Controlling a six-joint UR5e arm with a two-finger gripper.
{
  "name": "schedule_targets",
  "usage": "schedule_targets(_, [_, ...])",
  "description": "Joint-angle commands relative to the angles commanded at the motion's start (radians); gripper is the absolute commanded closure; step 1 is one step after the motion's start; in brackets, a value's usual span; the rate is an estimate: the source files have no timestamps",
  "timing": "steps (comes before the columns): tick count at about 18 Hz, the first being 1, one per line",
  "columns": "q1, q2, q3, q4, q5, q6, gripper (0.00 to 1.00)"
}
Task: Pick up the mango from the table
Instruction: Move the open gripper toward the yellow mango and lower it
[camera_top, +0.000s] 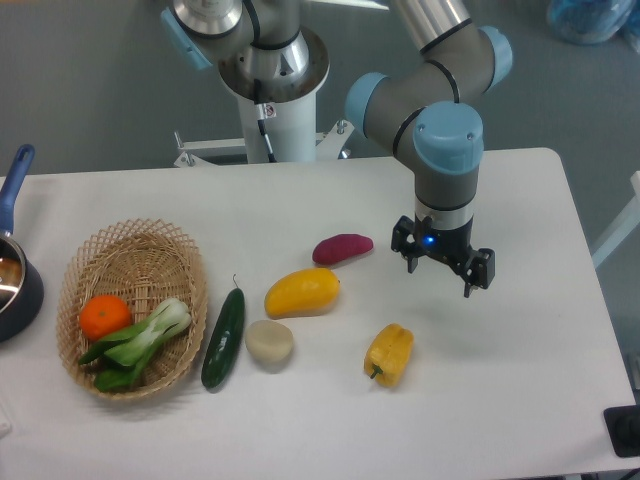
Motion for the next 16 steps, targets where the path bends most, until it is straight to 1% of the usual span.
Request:
schedule_targets(7, [-0.018, -0.002, -0.005, 0.011, 0.000, -0.002, 0.00])
schedule_targets(10, [-0.035, -0.017, -0.005, 0.012, 0.000, -0.002, 0.00])
schedule_targets(12, [-0.043, -0.017, -0.020, 0.012, 0.002, -0.009, 0.00])
schedule_targets(14, [-0.052, -0.003, -0.050, 0.011, 0.002, -0.008, 0.00])
schedule_targets(16, [-0.057, 0.009, -0.066, 0.009, 0.002, -0.011, 0.00])
